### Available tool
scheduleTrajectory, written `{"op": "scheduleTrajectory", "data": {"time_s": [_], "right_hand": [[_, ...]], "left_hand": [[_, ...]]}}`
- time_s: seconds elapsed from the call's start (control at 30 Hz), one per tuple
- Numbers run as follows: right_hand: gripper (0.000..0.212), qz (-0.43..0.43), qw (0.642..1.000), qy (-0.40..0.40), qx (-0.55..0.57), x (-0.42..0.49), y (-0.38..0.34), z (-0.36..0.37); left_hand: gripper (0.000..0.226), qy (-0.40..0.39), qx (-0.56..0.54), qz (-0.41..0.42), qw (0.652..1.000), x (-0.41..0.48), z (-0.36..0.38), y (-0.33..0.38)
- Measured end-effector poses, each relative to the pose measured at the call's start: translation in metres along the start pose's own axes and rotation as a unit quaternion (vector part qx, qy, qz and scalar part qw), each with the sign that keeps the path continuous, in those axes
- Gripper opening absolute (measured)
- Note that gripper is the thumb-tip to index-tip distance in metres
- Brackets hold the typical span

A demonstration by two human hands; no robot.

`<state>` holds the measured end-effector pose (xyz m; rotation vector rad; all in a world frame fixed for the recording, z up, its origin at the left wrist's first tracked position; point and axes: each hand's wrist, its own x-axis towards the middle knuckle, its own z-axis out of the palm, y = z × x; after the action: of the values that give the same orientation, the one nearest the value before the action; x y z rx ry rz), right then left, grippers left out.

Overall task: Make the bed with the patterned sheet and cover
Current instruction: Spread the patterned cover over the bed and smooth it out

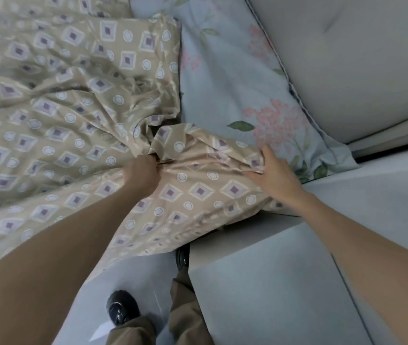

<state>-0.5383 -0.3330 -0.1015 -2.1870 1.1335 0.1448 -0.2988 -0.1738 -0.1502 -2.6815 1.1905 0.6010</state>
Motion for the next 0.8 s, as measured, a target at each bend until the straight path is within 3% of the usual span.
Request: {"op": "scheduleTrajectory", "data": {"time_s": [0.1,0.23,0.33,0.43,0.63,0.7,0.8], "right_hand": [[0.055,-0.021,0.995,0.045,-0.083,0.011,-0.007,-0.007],[0.042,0.017,0.978,0.053,-0.203,0.026,-0.003,0.006],[0.027,0.041,0.979,0.051,-0.195,0.030,0.001,0.010],[0.020,0.032,0.982,0.106,-0.156,0.026,-0.008,0.007],[0.029,0.002,0.962,0.229,-0.148,0.020,-0.028,-0.001],[0.031,0.011,0.953,0.260,-0.156,0.028,-0.026,0.002],[0.038,0.103,0.969,0.188,-0.126,0.042,-0.021,0.014]], "left_hand": [[0.023,0.032,-0.006,0.018,0.999,0.006,-0.006,-0.004],[0.021,0.038,-0.072,0.002,0.997,0.006,0.003,-0.004],[0.034,0.000,-0.175,-0.039,0.984,-0.001,0.013,-0.003],[0.045,-0.035,-0.254,-0.060,0.965,-0.012,0.015,-0.006],[0.078,-0.037,-0.274,0.054,0.959,-0.037,0.016,-0.022],[0.087,-0.038,-0.275,0.056,0.959,-0.041,0.015,-0.026],[0.092,-0.126,-0.278,0.046,0.951,-0.045,0.020,-0.027]]}}
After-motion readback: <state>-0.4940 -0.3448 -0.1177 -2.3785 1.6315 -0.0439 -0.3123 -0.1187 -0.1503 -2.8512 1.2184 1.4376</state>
